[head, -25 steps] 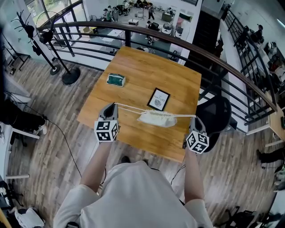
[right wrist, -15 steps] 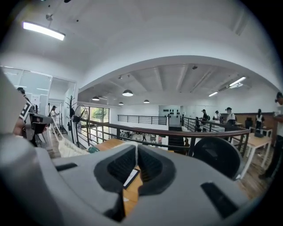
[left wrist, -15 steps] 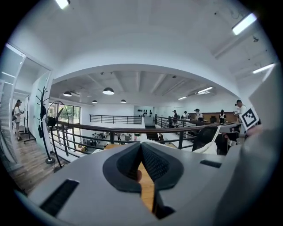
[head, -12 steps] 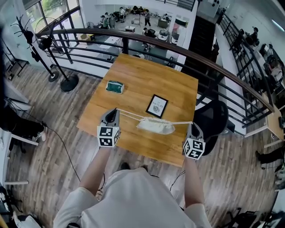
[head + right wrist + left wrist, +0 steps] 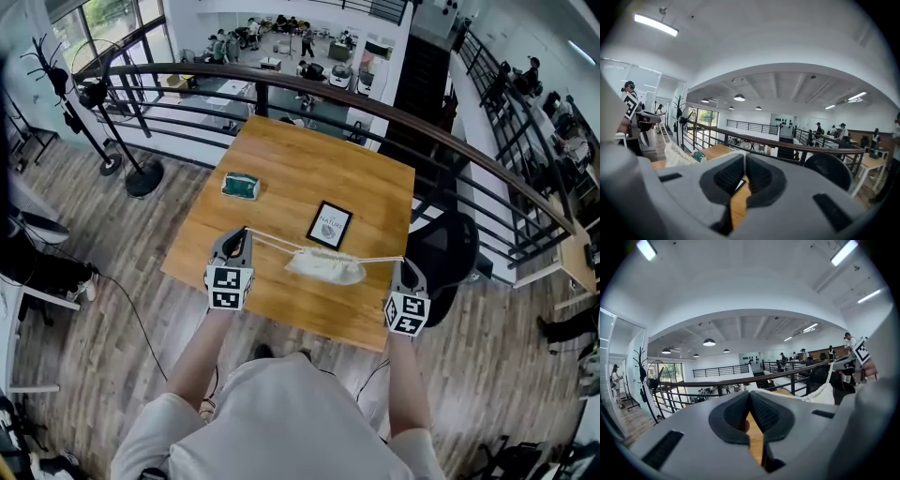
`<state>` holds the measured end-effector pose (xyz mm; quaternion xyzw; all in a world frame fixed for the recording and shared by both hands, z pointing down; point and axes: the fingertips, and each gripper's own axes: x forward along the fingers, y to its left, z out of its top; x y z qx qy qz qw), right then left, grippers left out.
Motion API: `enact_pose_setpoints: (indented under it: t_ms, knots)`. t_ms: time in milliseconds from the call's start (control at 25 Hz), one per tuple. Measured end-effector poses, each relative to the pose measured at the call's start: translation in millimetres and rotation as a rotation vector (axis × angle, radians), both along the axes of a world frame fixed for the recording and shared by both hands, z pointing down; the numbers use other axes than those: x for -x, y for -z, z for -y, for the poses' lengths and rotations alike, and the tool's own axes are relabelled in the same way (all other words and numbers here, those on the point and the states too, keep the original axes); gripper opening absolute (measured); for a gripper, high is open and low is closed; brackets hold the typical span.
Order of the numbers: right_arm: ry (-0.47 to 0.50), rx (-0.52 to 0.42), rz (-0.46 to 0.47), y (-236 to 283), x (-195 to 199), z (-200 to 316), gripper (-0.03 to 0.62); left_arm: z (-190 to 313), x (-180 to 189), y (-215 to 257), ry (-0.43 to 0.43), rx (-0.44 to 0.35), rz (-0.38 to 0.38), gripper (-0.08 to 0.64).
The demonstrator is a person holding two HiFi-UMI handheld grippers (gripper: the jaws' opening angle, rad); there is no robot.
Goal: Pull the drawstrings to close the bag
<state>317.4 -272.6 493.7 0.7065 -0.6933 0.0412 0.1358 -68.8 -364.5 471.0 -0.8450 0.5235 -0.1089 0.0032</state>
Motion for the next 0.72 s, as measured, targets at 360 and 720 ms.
enact_pose_setpoints:
  t_ms: [360, 720]
  knots:
    - [0.01, 0.0, 0.009, -4.7, 1.3, -2.4, 0.009, 1.6, -1.6, -1.3, -0.002, 0.007, -0.012, -0.006]
    - [0.012, -0.011, 0.017, -1.0, 5.1, -0.3, 0.008, 2.7, -4.8, 0.2, -0.004, 0.01, -0.023, -0.006]
